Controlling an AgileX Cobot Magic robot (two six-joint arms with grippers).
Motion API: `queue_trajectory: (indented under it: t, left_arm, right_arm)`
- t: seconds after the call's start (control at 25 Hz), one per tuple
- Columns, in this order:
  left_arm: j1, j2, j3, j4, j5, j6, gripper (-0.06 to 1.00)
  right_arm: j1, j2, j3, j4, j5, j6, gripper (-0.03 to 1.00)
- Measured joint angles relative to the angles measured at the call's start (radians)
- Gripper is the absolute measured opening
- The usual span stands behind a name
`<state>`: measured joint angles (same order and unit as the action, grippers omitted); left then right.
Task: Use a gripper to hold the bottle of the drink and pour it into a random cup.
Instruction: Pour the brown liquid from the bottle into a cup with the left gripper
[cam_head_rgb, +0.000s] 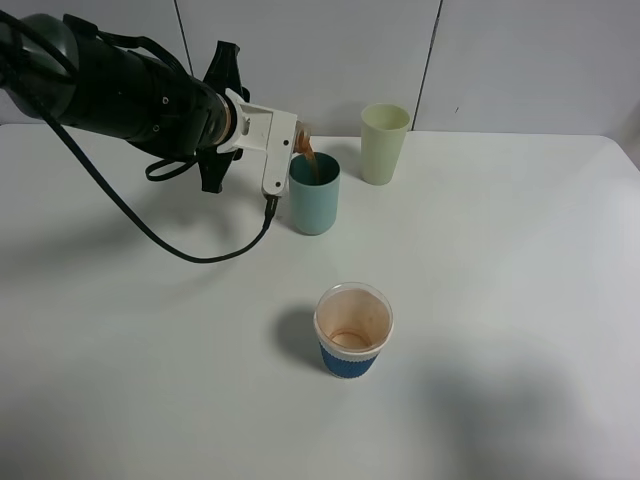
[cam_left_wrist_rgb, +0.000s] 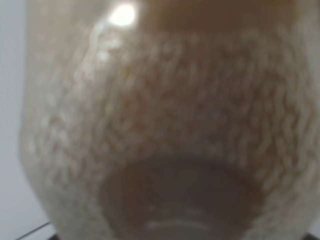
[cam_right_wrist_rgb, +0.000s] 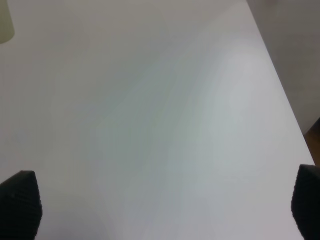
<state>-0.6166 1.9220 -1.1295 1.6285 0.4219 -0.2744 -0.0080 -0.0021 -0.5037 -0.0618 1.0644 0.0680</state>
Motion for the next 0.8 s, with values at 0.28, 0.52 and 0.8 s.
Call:
queue_trajectory:
  t: [0.28,0.52,0.8]
  left_arm:
    - [0.0,0.0,0.0,0.01,0.0,0.018,0.34]
    - [0.0,0.0,0.0,0.035,0.0,0.021,0.34]
    - [0.0,0.0,0.0,0.055,0.0,0.021,0.34]
  right_arm:
    - [0.0,0.0,0.0,0.0,0.0,0.0,1.0]
    - [0.0,0.0,0.0,0.0,0.0,0.0,1.0]
    - [0.0,0.0,0.0,0.0,0.0,0.0,1.0]
